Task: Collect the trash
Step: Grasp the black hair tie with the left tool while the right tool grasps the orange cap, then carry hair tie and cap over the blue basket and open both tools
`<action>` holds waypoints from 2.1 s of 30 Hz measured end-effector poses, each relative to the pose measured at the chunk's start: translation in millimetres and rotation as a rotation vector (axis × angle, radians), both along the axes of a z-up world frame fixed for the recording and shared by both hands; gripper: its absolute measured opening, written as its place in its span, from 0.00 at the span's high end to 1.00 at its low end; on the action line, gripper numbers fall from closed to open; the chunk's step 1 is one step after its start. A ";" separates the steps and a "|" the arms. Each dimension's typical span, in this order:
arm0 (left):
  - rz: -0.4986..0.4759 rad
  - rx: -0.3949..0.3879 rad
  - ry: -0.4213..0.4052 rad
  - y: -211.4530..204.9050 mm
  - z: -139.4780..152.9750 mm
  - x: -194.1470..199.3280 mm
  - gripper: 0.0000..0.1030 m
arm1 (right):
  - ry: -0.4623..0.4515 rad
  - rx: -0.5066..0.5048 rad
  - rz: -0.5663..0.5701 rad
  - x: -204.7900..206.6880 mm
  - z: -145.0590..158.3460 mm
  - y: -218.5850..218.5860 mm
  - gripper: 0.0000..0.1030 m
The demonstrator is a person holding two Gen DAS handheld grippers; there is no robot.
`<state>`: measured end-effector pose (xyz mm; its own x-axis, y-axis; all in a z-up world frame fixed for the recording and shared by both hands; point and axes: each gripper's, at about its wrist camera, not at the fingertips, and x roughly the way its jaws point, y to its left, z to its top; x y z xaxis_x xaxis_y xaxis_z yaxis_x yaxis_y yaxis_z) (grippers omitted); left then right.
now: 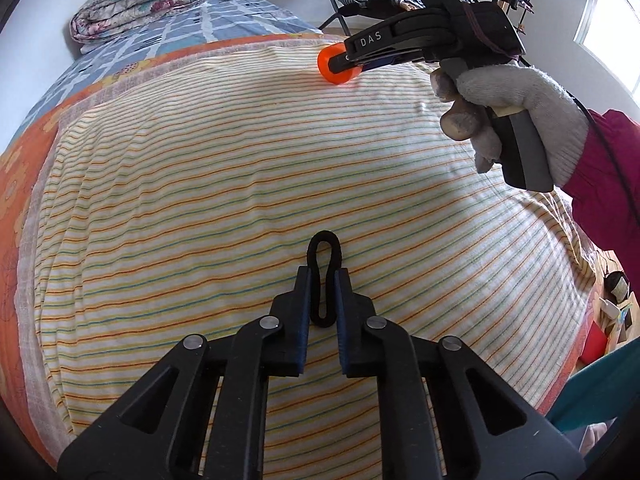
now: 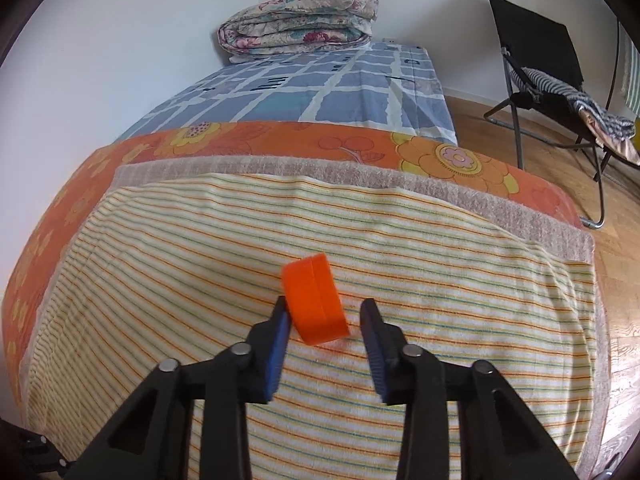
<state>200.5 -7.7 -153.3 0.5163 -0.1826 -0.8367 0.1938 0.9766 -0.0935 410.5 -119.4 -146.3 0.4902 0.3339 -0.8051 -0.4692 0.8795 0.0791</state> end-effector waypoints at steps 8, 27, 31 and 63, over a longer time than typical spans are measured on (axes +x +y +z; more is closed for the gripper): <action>0.011 0.000 -0.005 5.0 3.3 -2.5 0.93 | -0.035 -0.007 0.009 -10.6 10.5 -2.6 0.77; 0.071 0.008 -0.063 17.1 57.3 -39.7 0.93 | -0.129 0.023 0.119 -109.0 79.5 -18.5 0.77; 0.083 0.011 -0.086 17.6 73.8 -53.3 0.93 | -0.136 0.043 0.139 -140.2 94.6 -27.7 0.77; 0.083 0.018 -0.090 -10.1 90.5 -202.0 0.93 | -0.095 0.108 0.301 -374.2 109.2 -68.8 0.77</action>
<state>-1.5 -17.8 -62.8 0.6023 -0.1215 -0.7890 0.1193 0.9910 -0.0616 36.2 -188.2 -37.1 0.4275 0.5561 -0.7127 -0.7166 0.6891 0.1078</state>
